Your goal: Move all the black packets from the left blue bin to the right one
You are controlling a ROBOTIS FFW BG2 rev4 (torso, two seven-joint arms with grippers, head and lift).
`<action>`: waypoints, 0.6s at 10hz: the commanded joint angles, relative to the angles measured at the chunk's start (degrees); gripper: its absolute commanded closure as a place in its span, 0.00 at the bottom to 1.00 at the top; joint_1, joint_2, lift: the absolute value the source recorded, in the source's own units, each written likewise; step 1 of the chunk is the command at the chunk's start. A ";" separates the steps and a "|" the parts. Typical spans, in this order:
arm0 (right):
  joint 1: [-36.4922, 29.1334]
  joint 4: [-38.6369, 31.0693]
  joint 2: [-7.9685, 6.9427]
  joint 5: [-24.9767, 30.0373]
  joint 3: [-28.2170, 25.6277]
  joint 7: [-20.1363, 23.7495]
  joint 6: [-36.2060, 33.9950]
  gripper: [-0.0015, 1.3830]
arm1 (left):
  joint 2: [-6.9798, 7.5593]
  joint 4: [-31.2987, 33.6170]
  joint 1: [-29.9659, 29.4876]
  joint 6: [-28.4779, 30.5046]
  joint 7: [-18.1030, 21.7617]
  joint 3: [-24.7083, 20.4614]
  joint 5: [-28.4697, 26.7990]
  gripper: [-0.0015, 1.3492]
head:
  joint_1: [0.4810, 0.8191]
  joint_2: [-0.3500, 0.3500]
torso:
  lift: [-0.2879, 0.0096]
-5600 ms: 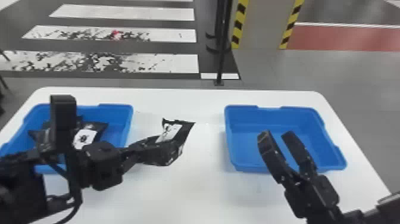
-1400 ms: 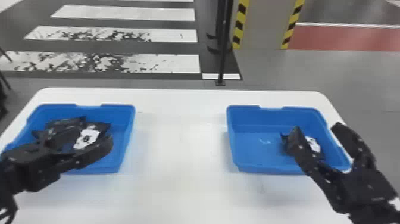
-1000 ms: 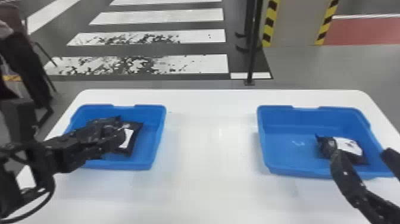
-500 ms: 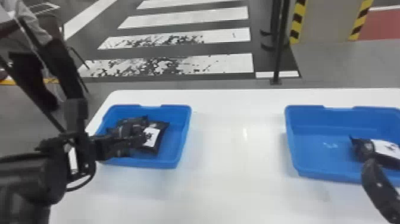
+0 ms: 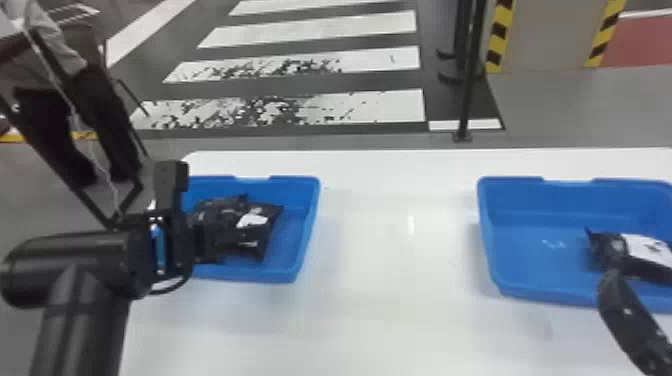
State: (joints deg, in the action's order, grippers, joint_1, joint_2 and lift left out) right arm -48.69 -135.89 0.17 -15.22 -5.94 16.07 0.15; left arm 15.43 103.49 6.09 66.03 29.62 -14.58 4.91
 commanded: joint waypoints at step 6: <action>0.32 1.10 0.00 -2.15 0.00 0.19 -0.28 0.17 | 1.36 -2.73 1.37 1.61 1.23 3.96 -0.68 0.89 | 0.63 0.71 | 0.35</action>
State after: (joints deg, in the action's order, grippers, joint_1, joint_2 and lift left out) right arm -48.37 -134.83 0.16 -17.14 -5.94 16.25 -0.14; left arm 16.69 100.72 7.56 68.18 30.79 -10.54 4.49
